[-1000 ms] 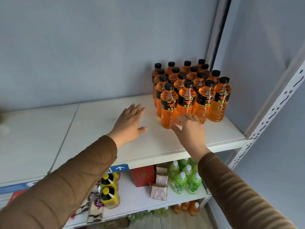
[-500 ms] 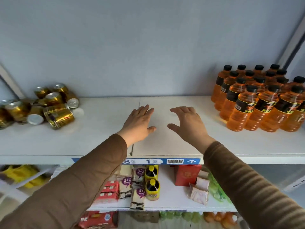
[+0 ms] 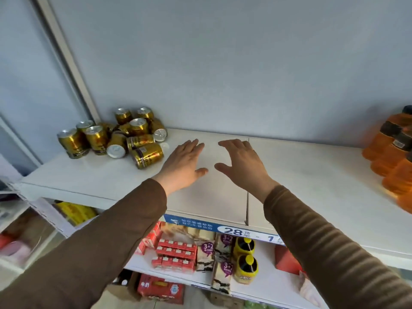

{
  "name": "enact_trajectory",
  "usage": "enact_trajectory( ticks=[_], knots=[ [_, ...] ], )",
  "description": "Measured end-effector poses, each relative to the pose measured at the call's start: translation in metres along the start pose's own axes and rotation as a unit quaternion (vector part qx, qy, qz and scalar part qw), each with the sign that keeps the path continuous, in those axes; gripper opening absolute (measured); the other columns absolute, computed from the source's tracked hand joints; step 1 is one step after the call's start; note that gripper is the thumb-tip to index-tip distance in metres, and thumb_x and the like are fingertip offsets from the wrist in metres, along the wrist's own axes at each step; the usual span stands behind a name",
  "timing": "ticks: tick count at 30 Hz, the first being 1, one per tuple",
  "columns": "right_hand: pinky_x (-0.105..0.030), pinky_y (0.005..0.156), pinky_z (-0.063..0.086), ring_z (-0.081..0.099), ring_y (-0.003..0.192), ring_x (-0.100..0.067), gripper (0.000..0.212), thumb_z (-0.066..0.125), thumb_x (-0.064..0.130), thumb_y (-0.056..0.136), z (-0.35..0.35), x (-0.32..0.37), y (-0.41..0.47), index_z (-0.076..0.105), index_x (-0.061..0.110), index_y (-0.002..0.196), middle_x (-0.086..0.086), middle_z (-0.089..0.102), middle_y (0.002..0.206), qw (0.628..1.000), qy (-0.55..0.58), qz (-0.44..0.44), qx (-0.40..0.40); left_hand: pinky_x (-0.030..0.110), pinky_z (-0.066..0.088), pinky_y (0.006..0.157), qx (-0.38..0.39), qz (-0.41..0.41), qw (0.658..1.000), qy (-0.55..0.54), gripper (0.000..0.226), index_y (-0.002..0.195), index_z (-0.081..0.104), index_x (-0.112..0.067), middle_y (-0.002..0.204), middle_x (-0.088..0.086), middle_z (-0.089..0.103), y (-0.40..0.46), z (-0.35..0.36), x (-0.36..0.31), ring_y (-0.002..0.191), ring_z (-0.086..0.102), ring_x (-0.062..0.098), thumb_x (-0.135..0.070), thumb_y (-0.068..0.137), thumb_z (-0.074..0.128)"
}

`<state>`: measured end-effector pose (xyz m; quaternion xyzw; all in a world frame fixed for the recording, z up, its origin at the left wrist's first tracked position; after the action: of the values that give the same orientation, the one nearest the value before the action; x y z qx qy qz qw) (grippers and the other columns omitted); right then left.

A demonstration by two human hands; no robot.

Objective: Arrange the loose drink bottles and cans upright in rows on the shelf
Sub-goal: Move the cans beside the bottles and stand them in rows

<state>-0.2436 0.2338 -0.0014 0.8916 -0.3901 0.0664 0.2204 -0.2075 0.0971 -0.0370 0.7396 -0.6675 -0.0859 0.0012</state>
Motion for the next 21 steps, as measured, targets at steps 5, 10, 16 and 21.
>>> enact_trajectory(
  ticks=[5,10,16,21],
  knots=[
    [-0.037,0.103,0.038,0.041,0.127,-0.024,0.06,0.063,0.043,0.091,0.03,0.044,0.034,0.044,0.022,0.144,-0.001,0.05,0.139,0.999,0.041,-0.012,0.019,0.038,0.012,0.121,-0.001,-0.03,0.999,-0.02,0.078,0.16,0.011,-0.021,0.167,0.0,0.004,-0.006,-0.023,0.065,0.153,0.002,0.021,-0.05,0.099,0.05],
    [-0.035,0.101,0.038,0.043,0.127,-0.024,0.06,0.059,0.05,0.092,0.072,0.085,0.074,0.043,0.021,0.143,-0.003,0.051,0.138,0.994,0.09,0.012,0.063,0.041,0.012,0.121,-0.006,-0.055,0.998,-0.037,0.073,0.159,0.015,-0.022,0.167,0.001,0.007,-0.007,-0.044,0.147,0.153,0.006,0.026,-0.048,0.1,0.048],
    [-0.032,0.091,0.043,0.057,0.116,-0.021,0.061,0.049,0.058,0.094,0.136,0.107,0.111,0.047,0.019,0.141,-0.002,0.057,0.134,0.977,0.124,0.133,0.107,0.041,0.016,0.121,0.003,-0.041,0.997,-0.062,0.064,0.158,0.02,-0.021,0.164,0.005,0.019,0.02,-0.045,0.235,0.151,0.014,0.024,-0.043,0.103,0.044],
    [-0.037,0.093,0.052,0.067,0.1,-0.023,0.06,0.043,0.059,0.096,0.17,0.11,0.12,0.049,0.015,0.138,-0.005,0.065,0.12,0.945,0.173,0.247,0.123,0.047,0.033,0.112,0.038,-0.015,0.999,-0.028,0.057,0.15,0.034,-0.016,0.154,0.012,0.037,0.045,-0.025,0.267,0.142,0.032,0.031,-0.043,0.101,0.047]
  ],
)
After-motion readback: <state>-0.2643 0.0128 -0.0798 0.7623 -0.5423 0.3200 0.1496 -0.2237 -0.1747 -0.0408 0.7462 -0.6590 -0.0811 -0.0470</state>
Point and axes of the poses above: each hand's wrist, its own y-axis towards the middle knuckle, its own z-axis out of the palm, x = y × z, the point moved 10 cm from there along y, towards the middle knuckle
